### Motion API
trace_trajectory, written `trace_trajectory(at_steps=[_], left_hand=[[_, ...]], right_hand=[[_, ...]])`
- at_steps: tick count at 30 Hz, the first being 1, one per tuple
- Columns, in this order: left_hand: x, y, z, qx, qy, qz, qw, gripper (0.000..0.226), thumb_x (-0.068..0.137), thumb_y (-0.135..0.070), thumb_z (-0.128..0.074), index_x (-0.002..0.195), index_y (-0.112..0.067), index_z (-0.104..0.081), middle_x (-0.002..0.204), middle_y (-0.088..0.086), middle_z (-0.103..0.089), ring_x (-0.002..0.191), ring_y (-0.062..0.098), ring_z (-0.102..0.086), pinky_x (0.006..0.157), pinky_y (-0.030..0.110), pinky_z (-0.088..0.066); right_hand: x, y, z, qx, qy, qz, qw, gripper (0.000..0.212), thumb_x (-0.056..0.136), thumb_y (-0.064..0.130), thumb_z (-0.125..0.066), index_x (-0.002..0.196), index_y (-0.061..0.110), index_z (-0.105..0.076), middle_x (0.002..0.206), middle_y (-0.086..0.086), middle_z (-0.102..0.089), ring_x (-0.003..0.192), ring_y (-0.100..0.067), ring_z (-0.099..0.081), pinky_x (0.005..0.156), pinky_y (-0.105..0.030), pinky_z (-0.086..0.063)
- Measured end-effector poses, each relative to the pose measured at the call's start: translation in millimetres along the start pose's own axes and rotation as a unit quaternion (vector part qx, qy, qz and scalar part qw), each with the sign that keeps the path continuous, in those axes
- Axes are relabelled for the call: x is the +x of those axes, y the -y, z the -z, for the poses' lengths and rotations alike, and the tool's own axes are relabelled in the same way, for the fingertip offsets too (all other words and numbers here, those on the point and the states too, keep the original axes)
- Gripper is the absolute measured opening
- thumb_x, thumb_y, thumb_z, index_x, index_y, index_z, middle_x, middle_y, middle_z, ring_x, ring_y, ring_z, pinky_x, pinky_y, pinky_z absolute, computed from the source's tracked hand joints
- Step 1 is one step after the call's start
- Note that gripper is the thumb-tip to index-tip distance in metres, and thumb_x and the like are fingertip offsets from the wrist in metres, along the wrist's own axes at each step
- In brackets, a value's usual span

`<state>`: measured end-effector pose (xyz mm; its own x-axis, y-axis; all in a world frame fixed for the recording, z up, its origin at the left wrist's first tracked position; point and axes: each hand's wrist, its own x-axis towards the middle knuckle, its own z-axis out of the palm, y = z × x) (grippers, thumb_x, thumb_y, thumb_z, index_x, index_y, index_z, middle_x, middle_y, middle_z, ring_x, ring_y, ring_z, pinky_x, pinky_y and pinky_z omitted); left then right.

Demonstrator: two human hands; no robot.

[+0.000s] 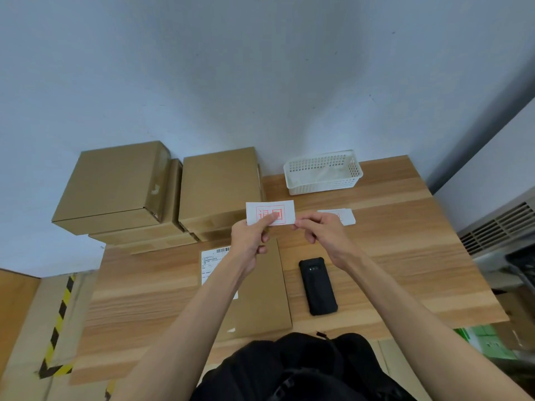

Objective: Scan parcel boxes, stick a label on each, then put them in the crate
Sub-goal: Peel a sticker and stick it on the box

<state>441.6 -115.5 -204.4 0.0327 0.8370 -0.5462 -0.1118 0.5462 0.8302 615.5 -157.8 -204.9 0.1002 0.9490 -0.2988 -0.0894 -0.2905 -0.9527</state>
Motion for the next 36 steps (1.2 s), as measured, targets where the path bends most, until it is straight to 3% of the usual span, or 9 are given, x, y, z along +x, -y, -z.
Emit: trace_trajectory(at_steps=[7, 14, 16, 18, 21, 24, 27, 32, 36], left_hand=[[-4, 0, -3, 0.001, 0.0, -0.006, 1.0, 0.026, 0.086, -0.021, -0.081, 0.107, -0.007, -0.073, 0.089, 0.004, -0.074, 0.051, 0.01, -0.038, 0.039, 0.021, -0.026], [-7, 1, -6, 0.029, -0.009, -0.015, 0.999, 0.028, 0.085, -0.026, -0.082, 0.107, -0.01, -0.073, 0.09, 0.003, -0.073, 0.053, 0.01, -0.041, 0.04, 0.022, -0.03], [-7, 1, -6, 0.064, -0.025, -0.047, 0.996, 0.031, 0.085, -0.028, -0.082, 0.11, -0.016, -0.068, 0.097, 0.0, -0.072, 0.061, 0.011, -0.049, 0.043, 0.025, -0.039], [-5, 1, -5, 0.118, -0.064, -0.109, 0.985, 0.053, 0.082, -0.032, -0.084, 0.125, -0.023, -0.055, 0.112, -0.005, -0.065, 0.083, 0.014, -0.061, 0.06, 0.03, -0.052], [-3, 5, 1, 0.298, -0.101, -0.254, 0.915, 0.057, 0.082, -0.033, -0.082, 0.131, -0.026, -0.053, 0.12, -0.009, -0.054, 0.107, 0.014, -0.055, 0.087, 0.033, -0.048], [-1, 7, 2, 0.415, -0.084, -0.426, 0.799, 0.016, 0.086, -0.026, -0.079, 0.099, -0.021, -0.073, 0.105, -0.007, -0.057, 0.102, 0.015, -0.052, 0.087, 0.032, -0.041], [3, 12, -1, 0.469, -0.082, -0.516, 0.712, 0.01, 0.088, -0.031, -0.076, 0.085, -0.022, -0.077, 0.095, -0.005, -0.062, 0.093, 0.018, -0.051, 0.079, 0.033, -0.036], [1, 11, -2, 0.502, -0.06, -0.536, 0.676, 0.018, 0.091, -0.039, -0.067, 0.089, -0.026, -0.079, 0.089, -0.009, -0.065, 0.087, 0.017, -0.049, 0.075, 0.028, -0.024], [2, 12, -3, 0.498, -0.035, -0.498, 0.709, 0.006, 0.089, -0.031, -0.076, 0.089, -0.027, -0.08, 0.086, -0.012, -0.067, 0.086, 0.015, -0.048, 0.074, 0.028, -0.027]], right_hand=[[-4, 1, 1, -0.021, 0.009, 0.008, 1.0, 0.019, 0.093, 0.01, -0.067, 0.083, 0.02, -0.08, 0.094, -0.031, -0.068, 0.055, -0.014, -0.042, 0.065, -0.027, -0.04], [-5, 2, 3, -0.025, 0.002, 0.009, 1.0, 0.016, 0.092, 0.01, -0.067, 0.083, 0.015, -0.08, 0.094, -0.032, -0.067, 0.053, -0.012, -0.04, 0.061, -0.026, -0.038], [-5, 2, 3, -0.025, -0.001, 0.009, 1.0, 0.019, 0.092, 0.01, -0.068, 0.079, 0.017, -0.079, 0.092, -0.033, -0.066, 0.052, -0.012, -0.04, 0.061, -0.028, -0.038], [-3, 2, 2, -0.032, -0.002, 0.011, 0.999, 0.019, 0.092, 0.013, -0.068, 0.078, 0.019, -0.08, 0.091, -0.036, -0.064, 0.053, -0.013, -0.04, 0.064, -0.029, -0.039], [-1, 2, 0, -0.045, -0.004, 0.012, 0.999, 0.015, 0.091, 0.016, -0.069, 0.081, 0.018, -0.08, 0.093, -0.04, -0.061, 0.054, -0.013, -0.041, 0.065, -0.028, -0.04], [-1, 3, -2, -0.037, -0.011, 0.008, 0.999, 0.016, 0.091, 0.013, -0.069, 0.08, 0.017, -0.08, 0.091, -0.035, -0.065, 0.053, -0.013, -0.04, 0.064, -0.028, -0.039], [-3, 5, -3, -0.027, -0.012, 0.008, 1.0, 0.016, 0.092, 0.012, -0.068, 0.081, 0.017, -0.079, 0.085, -0.021, -0.07, 0.053, -0.012, -0.04, 0.064, -0.025, -0.04], [-4, 4, -5, -0.021, -0.008, 0.012, 1.0, 0.016, 0.093, 0.009, -0.067, 0.084, 0.016, -0.078, 0.078, 0.0, -0.074, 0.052, -0.01, -0.04, 0.058, -0.021, -0.039], [-4, 1, -6, -0.031, -0.002, 0.02, 0.999, 0.015, 0.094, 0.006, -0.066, 0.085, 0.01, -0.077, 0.08, -0.003, -0.073, 0.052, -0.009, -0.04, 0.059, -0.024, -0.038]])
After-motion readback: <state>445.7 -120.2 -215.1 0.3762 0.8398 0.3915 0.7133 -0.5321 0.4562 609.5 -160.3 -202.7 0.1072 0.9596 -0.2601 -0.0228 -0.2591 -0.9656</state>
